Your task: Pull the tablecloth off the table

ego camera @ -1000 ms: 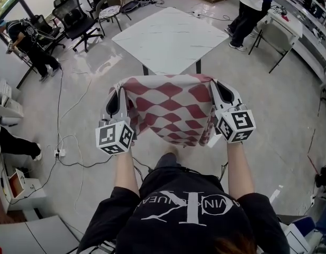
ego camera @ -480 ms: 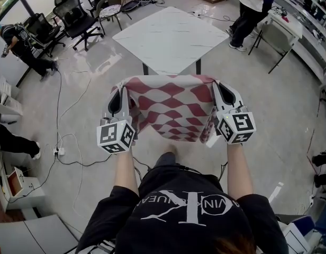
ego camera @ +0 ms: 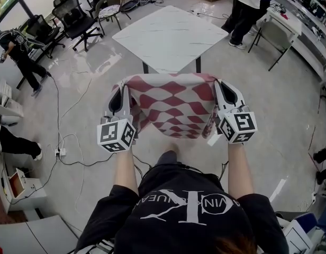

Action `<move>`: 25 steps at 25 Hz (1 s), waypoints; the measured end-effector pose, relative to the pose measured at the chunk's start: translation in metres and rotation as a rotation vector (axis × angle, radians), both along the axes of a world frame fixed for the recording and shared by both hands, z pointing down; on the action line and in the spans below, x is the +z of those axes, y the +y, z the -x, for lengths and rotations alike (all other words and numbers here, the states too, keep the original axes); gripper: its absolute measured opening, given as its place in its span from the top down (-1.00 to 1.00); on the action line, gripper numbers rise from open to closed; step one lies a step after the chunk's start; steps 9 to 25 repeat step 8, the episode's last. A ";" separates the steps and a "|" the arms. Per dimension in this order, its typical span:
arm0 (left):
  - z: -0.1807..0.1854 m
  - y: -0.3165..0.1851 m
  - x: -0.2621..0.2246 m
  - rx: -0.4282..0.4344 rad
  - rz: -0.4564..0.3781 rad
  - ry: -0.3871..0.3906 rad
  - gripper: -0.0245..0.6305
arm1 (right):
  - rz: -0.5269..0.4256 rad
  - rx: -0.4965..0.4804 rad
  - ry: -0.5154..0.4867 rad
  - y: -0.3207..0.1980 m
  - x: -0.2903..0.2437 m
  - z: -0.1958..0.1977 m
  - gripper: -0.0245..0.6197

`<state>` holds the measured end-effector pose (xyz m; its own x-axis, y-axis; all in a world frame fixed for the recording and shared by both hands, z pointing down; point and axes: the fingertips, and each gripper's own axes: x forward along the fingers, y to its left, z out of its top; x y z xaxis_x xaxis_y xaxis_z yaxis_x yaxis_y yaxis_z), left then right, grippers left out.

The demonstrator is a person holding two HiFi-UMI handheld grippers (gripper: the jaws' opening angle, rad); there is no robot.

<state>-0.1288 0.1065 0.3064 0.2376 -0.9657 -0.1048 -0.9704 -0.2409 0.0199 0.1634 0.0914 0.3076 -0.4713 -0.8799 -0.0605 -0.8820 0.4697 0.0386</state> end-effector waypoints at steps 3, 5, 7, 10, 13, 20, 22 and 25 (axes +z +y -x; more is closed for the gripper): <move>-0.001 0.000 0.000 0.005 0.004 -0.006 0.84 | 0.006 0.004 -0.001 0.001 0.001 -0.001 0.88; -0.002 0.000 -0.001 0.008 0.007 -0.009 0.84 | 0.007 0.006 -0.002 0.002 0.002 -0.002 0.88; -0.003 -0.001 -0.001 0.009 0.009 -0.011 0.84 | 0.007 0.007 -0.002 0.003 0.003 -0.003 0.88; -0.003 -0.002 -0.001 0.010 0.010 -0.012 0.84 | 0.006 0.008 -0.001 0.003 0.003 -0.003 0.88; -0.003 -0.002 -0.001 0.010 0.010 -0.012 0.84 | 0.006 0.008 -0.001 0.003 0.003 -0.003 0.88; -0.003 -0.002 -0.001 0.010 0.010 -0.012 0.84 | 0.006 0.008 -0.001 0.003 0.003 -0.003 0.88; -0.003 -0.002 -0.001 0.010 0.010 -0.012 0.84 | 0.006 0.008 -0.001 0.003 0.003 -0.003 0.88; -0.003 -0.002 -0.001 0.010 0.010 -0.012 0.84 | 0.006 0.008 -0.001 0.003 0.003 -0.003 0.88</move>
